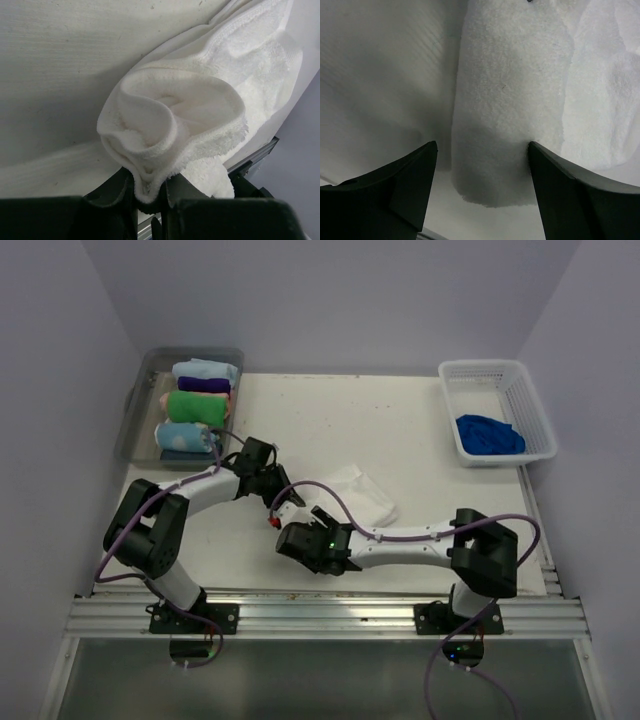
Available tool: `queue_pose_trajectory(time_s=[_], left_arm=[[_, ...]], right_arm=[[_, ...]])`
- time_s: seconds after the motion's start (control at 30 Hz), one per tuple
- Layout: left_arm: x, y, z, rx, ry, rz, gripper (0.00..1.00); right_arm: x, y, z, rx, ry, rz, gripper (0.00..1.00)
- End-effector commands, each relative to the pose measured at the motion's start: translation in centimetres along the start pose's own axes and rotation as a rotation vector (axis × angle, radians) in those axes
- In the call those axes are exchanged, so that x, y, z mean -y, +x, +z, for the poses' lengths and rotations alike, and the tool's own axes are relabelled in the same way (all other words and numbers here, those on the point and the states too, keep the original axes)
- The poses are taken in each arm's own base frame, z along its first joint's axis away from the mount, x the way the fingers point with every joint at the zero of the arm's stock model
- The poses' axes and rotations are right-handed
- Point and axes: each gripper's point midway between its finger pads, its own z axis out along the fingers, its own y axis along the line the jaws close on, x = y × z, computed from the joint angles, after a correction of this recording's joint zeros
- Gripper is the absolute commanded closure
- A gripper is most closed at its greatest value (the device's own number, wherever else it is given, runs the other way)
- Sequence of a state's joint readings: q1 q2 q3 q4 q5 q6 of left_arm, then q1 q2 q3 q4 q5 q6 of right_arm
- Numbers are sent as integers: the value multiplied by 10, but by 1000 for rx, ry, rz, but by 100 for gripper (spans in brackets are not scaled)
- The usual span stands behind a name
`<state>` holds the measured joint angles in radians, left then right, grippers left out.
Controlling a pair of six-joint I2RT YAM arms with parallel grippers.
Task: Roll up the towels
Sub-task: Roll the towel
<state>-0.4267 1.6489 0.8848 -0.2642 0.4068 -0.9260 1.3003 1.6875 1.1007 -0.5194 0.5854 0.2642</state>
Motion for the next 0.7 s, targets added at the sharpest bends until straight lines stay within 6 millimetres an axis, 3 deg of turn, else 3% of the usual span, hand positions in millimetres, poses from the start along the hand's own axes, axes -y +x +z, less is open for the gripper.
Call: queue_pose_trajectory(time_s=[0.0, 0.13, 0.23, 0.27, 0.33, 0.37, 0.43, 0.47, 0.67], left_arm=[[-9, 0, -7, 12, -71, -18, 100], [-5, -1, -12, 20, -67, -11, 100], [-1, -2, -17, 26, -59, -1, 96], [0, -1, -19, 25, -57, 8, 92], [3, -1, -25, 34, -49, 19, 87], [4, -1, -28, 33, -51, 31, 79], [9, -1, -38, 44, -36, 51, 70], [8, 1, -42, 44, -40, 60, 59], [21, -10, -82, 139, -10, 102, 22]], right_arm=[[14, -4, 9, 15, 112, -38, 23], [8, 15, 32, -37, 153, -68, 24], [11, 27, 39, -60, 191, -54, 41], [13, 27, 40, -62, 194, -32, 58], [13, 26, 40, -54, 164, 7, 73], [13, 19, 35, -31, 138, 37, 85], [5, 15, 34, -17, 21, 97, 91], [5, 5, 26, 20, -28, 124, 96], [-19, -16, 10, 57, -342, 264, 100]])
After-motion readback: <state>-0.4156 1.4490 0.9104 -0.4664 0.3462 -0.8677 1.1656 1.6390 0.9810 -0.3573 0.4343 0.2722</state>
